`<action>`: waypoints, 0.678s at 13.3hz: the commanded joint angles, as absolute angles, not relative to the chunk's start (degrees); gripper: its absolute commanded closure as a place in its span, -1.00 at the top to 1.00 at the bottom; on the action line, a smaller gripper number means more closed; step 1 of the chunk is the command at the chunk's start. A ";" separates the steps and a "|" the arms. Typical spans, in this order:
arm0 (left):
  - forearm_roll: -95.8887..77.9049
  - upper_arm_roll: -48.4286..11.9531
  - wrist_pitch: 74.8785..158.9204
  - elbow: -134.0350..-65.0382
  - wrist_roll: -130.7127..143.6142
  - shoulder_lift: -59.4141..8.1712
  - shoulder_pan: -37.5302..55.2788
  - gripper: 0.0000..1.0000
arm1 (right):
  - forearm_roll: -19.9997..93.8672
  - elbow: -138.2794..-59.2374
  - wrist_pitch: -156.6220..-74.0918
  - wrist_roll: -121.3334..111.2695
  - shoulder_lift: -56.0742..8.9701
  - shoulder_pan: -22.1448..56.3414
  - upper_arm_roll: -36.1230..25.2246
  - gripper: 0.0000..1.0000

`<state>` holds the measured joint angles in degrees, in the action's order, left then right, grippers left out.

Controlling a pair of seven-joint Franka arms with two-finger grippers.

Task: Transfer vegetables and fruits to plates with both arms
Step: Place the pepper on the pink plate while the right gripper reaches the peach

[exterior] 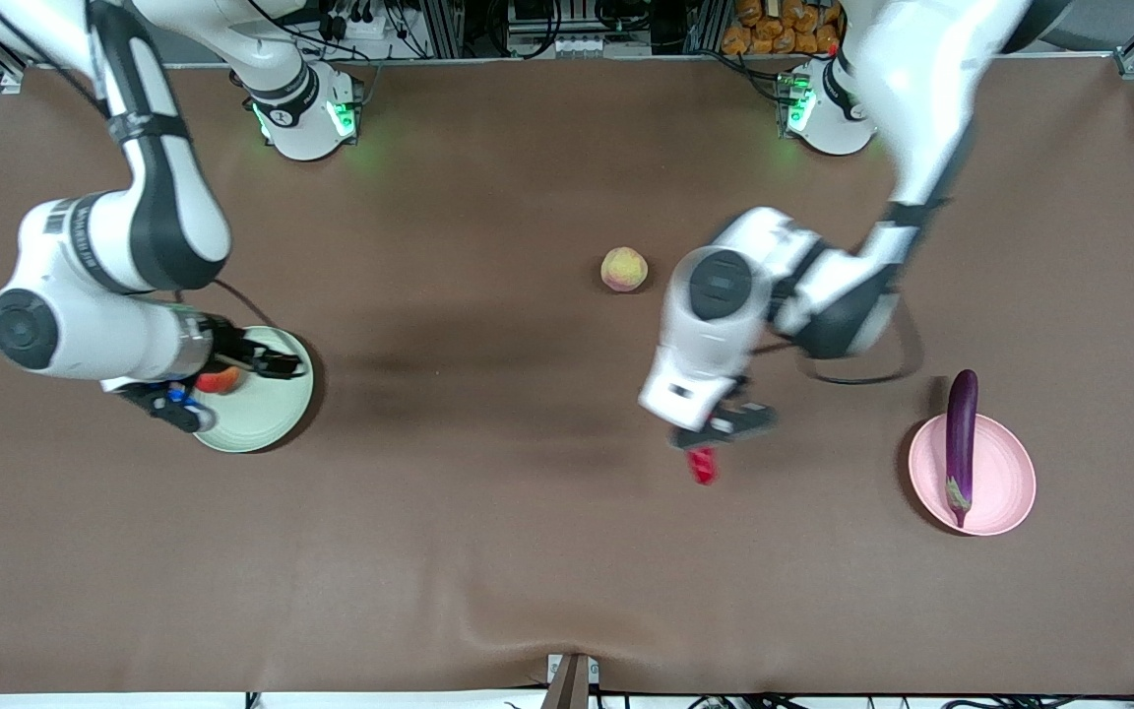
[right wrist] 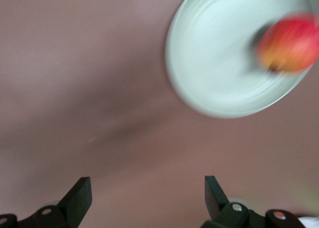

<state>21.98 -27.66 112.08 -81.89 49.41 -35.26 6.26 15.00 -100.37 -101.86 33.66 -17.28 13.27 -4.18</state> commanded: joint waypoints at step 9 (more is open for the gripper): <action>27.05 -34.11 115.30 -89.21 -11.84 -39.98 -32.87 -1.00 | 18.81 -95.37 -122.25 74.15 -25.38 47.61 -4.83 1.00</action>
